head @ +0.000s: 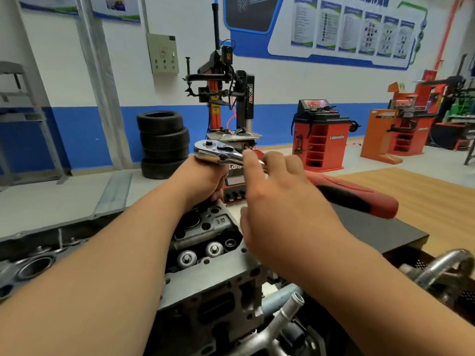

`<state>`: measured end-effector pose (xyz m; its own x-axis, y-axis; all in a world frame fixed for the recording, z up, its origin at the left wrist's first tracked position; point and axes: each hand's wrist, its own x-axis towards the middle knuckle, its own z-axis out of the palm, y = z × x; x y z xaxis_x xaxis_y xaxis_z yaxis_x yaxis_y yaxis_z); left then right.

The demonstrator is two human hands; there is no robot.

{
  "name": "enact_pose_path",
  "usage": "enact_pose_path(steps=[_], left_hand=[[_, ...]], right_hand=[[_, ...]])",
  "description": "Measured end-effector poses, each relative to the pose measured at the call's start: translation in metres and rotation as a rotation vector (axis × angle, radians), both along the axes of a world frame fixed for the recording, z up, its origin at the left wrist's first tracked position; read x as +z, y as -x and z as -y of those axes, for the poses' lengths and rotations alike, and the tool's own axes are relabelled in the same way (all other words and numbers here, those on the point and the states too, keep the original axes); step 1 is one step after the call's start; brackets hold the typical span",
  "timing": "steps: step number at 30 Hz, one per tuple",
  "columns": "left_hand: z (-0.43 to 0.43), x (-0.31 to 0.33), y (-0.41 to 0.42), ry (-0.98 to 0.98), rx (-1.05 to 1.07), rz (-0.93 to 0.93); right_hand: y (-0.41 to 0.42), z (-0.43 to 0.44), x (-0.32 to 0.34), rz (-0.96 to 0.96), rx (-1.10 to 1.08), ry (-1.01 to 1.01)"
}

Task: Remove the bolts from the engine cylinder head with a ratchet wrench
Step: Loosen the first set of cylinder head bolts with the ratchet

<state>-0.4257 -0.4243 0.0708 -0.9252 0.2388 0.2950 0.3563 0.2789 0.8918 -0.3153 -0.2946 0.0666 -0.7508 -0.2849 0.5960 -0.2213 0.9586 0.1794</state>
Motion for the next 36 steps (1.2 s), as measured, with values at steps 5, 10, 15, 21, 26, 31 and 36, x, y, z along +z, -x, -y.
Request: enact_pose_path(steps=[5, 10, 15, 21, 26, 31, 36], left_hand=[[0.0, 0.0, 0.003, -0.001, 0.031, 0.023], [0.006, 0.0, 0.01, -0.051, -0.023, 0.082], [0.01, 0.001, 0.012, -0.031, -0.028, 0.145], [-0.002, 0.001, 0.003, -0.076, 0.001, 0.048], [-0.006, 0.002, -0.006, -0.041, 0.067, -0.027], [-0.003, 0.0, 0.001, 0.016, 0.092, -0.013], [0.004, -0.003, 0.009, -0.029, 0.016, 0.045]], right_hand=[[0.039, -0.015, 0.027, 0.162, 0.066, 0.319], [0.143, 0.0, 0.05, 0.303, 0.203, 0.384], [0.174, 0.024, 0.047, 0.323, 0.384, 0.397], [0.103, -0.011, 0.037, 0.149, 0.073, 0.347], [-0.007, 0.016, 0.005, -0.17, -0.147, -0.022], [0.028, 0.009, 0.02, -0.046, -0.135, 0.192], [0.122, -0.017, 0.05, 0.162, 0.011, 0.27]])
